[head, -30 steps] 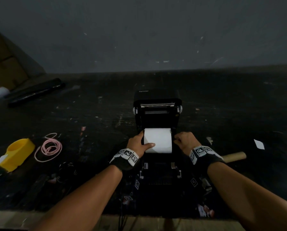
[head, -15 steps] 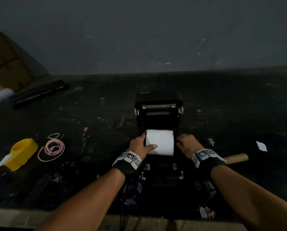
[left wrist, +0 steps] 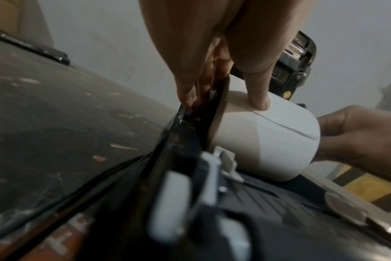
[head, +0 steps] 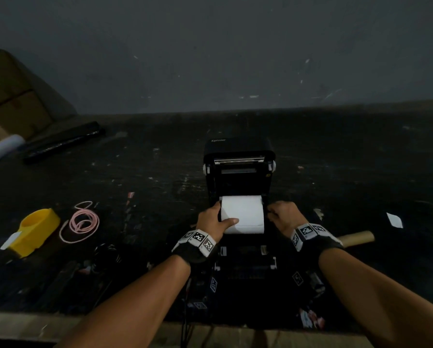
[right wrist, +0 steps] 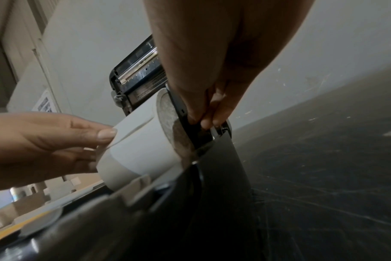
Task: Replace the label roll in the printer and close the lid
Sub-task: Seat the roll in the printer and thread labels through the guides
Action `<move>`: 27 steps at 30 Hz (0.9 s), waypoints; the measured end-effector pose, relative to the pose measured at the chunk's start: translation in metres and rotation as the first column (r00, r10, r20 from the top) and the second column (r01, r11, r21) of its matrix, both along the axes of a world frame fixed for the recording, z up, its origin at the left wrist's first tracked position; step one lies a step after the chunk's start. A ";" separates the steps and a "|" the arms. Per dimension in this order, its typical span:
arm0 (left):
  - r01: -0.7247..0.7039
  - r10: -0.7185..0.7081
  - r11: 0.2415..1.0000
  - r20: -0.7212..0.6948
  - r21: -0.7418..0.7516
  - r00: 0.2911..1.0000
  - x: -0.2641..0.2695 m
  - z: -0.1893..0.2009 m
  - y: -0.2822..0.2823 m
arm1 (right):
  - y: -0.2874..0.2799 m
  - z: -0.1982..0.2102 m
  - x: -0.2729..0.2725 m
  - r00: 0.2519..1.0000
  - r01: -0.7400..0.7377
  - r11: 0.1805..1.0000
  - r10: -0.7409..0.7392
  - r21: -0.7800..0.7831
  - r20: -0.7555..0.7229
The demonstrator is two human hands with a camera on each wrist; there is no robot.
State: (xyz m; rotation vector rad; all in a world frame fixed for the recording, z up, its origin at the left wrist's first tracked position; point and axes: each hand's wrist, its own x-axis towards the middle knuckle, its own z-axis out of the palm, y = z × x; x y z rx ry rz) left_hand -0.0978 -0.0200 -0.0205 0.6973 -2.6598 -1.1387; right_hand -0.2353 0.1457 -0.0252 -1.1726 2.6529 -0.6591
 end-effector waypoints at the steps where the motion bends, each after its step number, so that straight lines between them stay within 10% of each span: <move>1: 0.001 -0.001 1.000 0.005 0.003 1.000 0.000 0.000 0.000 | 0.000 0.000 0.000 1.000 0.002 1.000 -0.002 -0.001 0.001; 27: -0.054 0.055 0.998 -0.061 0.016 0.997 0.000 -0.006 0.009 | 0.003 -0.007 0.002 1.000 0.030 0.997 -0.030 -0.065 -0.004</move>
